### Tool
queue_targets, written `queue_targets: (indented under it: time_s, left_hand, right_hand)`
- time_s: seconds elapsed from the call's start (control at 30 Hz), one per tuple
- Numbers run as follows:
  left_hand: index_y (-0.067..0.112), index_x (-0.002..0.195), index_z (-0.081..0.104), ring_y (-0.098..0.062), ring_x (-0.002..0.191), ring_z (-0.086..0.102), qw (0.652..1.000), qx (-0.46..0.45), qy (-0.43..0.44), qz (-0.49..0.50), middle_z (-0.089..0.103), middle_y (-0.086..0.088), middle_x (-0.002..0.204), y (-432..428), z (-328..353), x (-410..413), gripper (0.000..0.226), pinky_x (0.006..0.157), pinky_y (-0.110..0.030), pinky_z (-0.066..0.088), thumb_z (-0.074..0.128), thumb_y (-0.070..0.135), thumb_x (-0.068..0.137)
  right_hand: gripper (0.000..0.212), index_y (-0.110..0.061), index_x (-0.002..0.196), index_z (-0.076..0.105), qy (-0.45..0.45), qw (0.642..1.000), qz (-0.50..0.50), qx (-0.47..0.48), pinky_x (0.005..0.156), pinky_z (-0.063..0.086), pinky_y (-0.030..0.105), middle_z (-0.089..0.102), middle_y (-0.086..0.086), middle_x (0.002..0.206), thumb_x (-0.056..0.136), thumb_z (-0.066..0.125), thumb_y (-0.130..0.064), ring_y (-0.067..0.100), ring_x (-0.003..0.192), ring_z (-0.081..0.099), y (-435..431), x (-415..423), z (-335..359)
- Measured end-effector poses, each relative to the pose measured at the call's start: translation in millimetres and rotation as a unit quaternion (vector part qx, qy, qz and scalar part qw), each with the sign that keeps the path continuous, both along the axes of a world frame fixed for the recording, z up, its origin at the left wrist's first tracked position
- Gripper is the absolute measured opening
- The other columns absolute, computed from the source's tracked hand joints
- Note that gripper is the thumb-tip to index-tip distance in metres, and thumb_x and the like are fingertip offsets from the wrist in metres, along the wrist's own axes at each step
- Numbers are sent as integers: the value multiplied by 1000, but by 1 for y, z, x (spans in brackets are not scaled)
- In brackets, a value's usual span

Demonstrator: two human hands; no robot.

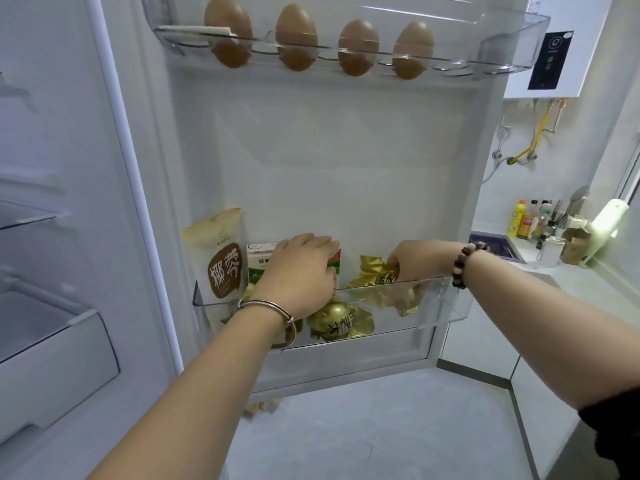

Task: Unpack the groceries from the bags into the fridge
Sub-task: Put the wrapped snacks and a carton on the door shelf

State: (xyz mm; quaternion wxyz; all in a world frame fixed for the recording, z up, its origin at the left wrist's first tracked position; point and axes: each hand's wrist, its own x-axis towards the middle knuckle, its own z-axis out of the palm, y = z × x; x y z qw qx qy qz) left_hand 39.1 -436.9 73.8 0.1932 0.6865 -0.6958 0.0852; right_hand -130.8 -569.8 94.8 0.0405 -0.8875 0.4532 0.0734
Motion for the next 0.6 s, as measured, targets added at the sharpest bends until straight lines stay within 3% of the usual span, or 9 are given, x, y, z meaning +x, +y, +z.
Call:
queue_targets:
  time_s: [0.27, 0.43, 0.6]
  left_hand:
    - [25, 145, 32, -15, 140, 21, 1000, -2, -7, 4, 30, 7, 153, 1, 1, -2, 49, 116, -37, 14, 39, 28, 96]
    - [25, 145, 31, -16, 140, 22, 1000, -4, -17, 7, 30, 6, 152, 2, 1, -2, 49, 116, -38, 16, 38, 29, 97]
    - [24, 145, 32, -17, 139, 24, 1000, -7, -23, 2, 32, 5, 152, 3, 1, -2, 49, 115, -39, 18, 38, 29, 96]
  right_hand:
    - [54, -13, 75, 60, -12, 998, -20, 64, 56, 47, 23, 63, -2, 69, 71, 65, -67, 14, 59, 59, -4, 16, -14]
    - [70, -6, 94, 68, -40, 991, -69, 109, 59, 56, 27, 71, 7, 86, 80, 49, -71, 20, 74, 69, -3, 17, -16]
    - [68, -3, 103, 65, -59, 987, -81, 123, 65, 59, 30, 68, 9, 98, 85, 46, -66, 20, 78, 68, 6, 16, -14]
